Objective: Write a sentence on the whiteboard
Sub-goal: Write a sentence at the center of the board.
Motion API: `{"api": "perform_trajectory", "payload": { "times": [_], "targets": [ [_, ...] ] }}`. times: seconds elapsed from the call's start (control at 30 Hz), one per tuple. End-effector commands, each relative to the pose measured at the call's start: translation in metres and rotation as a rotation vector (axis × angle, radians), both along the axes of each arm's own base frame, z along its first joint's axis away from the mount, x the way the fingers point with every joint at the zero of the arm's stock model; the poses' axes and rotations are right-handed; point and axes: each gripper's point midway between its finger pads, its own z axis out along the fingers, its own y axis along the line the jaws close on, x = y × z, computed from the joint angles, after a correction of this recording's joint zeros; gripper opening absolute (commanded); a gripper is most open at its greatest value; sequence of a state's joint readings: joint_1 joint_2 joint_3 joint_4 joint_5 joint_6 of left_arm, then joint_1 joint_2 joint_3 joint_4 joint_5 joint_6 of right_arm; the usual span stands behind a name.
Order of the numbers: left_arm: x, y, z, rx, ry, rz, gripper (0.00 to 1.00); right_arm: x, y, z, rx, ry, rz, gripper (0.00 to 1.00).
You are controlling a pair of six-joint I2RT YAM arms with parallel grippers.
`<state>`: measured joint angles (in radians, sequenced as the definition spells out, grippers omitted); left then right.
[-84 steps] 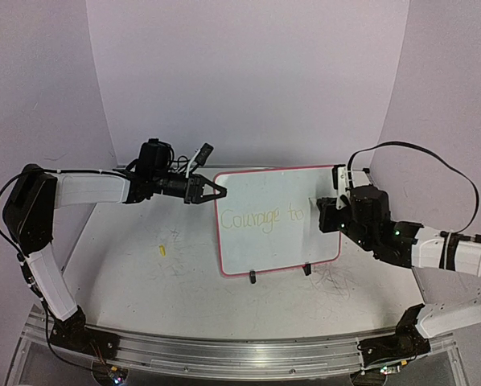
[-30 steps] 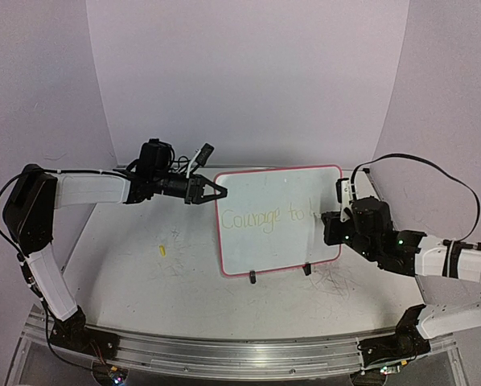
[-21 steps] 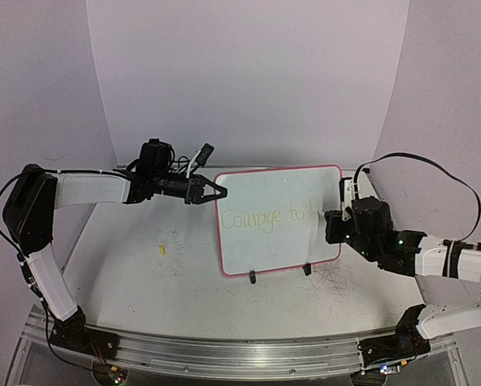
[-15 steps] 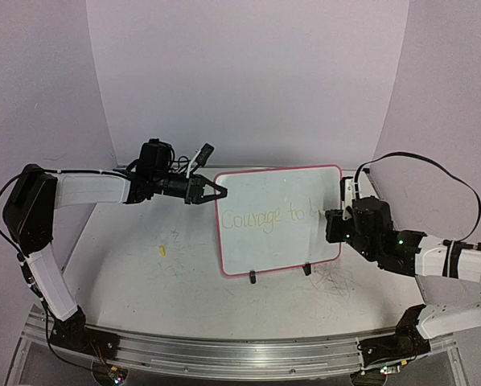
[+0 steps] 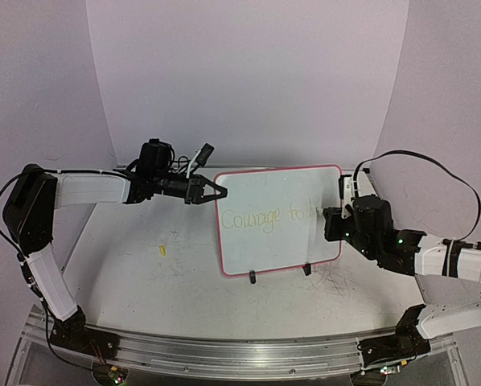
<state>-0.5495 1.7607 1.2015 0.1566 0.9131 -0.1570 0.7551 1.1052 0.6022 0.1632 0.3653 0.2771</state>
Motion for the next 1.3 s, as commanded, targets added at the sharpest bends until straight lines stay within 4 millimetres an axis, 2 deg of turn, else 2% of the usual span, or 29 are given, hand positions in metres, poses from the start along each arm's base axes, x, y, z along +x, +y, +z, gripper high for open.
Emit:
{"api": "perform_trajectory", "payload": {
  "times": [0.0, 0.33, 0.63, 0.8, 1.0, 1.27],
  "targets": [
    [0.012, 0.006, -0.004, 0.049, -0.096, 0.074, 0.00, 0.002, 0.007, 0.012, 0.029, -0.007, 0.026, 0.00],
    [0.012, 0.006, -0.003, 0.048, -0.097, 0.074, 0.00, -0.007, -0.004, -0.015, 0.004, 0.061, 0.000, 0.00],
    [0.012, 0.006, -0.003, 0.049, -0.097, 0.074, 0.00, -0.003, -0.011, -0.004, -0.011, 0.041, -0.043, 0.00],
    [0.012, 0.006, -0.003, 0.049, -0.098, 0.075, 0.00, -0.006, -0.019, 0.013, 0.014, -0.004, -0.056, 0.00],
    [0.012, 0.006, -0.003, 0.049, -0.097, 0.074, 0.00, 0.000, -0.015, 0.012, 0.042, 0.014, -0.034, 0.00],
    [0.012, 0.006, -0.002, 0.048, -0.100, 0.073, 0.00, 0.008, -0.021, 0.018, 0.053, -0.021, -0.063, 0.00]
  ]
}}
